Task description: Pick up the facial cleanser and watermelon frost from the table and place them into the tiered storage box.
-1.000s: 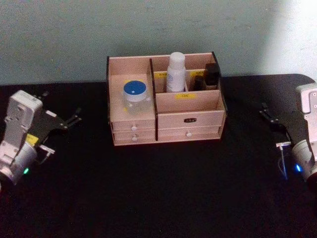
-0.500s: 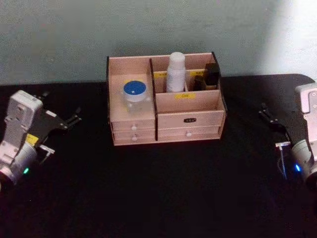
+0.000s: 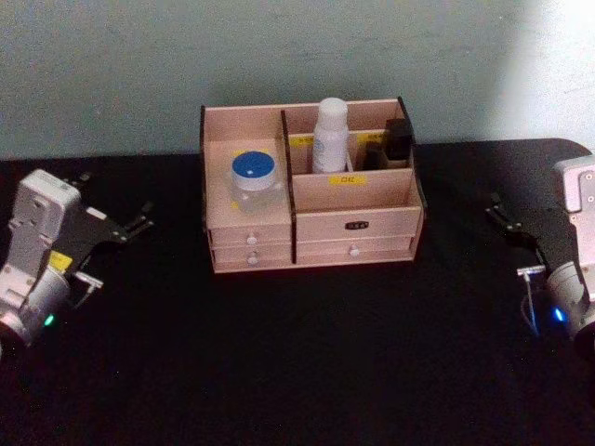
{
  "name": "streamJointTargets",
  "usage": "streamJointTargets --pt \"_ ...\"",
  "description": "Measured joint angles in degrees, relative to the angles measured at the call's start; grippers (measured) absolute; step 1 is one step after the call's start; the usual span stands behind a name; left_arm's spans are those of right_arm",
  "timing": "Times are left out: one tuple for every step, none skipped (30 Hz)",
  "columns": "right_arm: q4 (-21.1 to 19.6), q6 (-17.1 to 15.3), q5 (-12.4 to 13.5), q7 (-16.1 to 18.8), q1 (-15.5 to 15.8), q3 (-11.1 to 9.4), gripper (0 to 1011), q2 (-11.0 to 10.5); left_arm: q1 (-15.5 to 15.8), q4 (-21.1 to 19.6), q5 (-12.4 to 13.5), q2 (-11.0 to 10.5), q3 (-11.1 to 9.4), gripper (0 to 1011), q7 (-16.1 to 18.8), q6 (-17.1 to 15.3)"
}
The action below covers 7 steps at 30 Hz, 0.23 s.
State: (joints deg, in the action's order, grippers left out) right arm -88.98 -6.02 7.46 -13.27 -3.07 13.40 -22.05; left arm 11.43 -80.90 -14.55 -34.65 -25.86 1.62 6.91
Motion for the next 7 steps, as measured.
streamJointTargets --pt "-0.01 0.0 0.0 0.0 0.0 0.0 1003 -0.01 0.0 0.0 0.0 0.0 0.0 1001 0.0 0.0" --pt "-0.01 0.0 -0.01 0.0 0.0 0.01 1003 -0.01 0.0 0.0 0.0 0.0 0.0 1001 0.0 0.0" --pt "-0.02 0.0 -0.02 -0.01 0.01 0.01 1003 -0.02 0.0 0.0 0.0 0.0 0.0 1001 0.0 0.0" --pt "-0.03 0.0 -0.02 -0.02 0.01 0.01 1002 -0.02 0.0 0.0 0.0 0.0 0.0 1001 0.0 0.0" --pt "-0.04 0.0 -0.02 -0.03 0.01 0.01 1003 -0.02 0.0 0.0 0.0 0.0 0.0 1001 0.0 0.0" --pt "-0.04 0.0 -0.02 -0.03 0.01 0.01 1002 -0.03 0.0 0.0 0.0 0.0 0.0 1001 0.0 0.0" --pt "-0.04 0.0 -0.02 -0.03 0.02 0.01 1002 -0.03 0.0 0.0 0.0 0.0 0.0 1001 0.0 0.0"
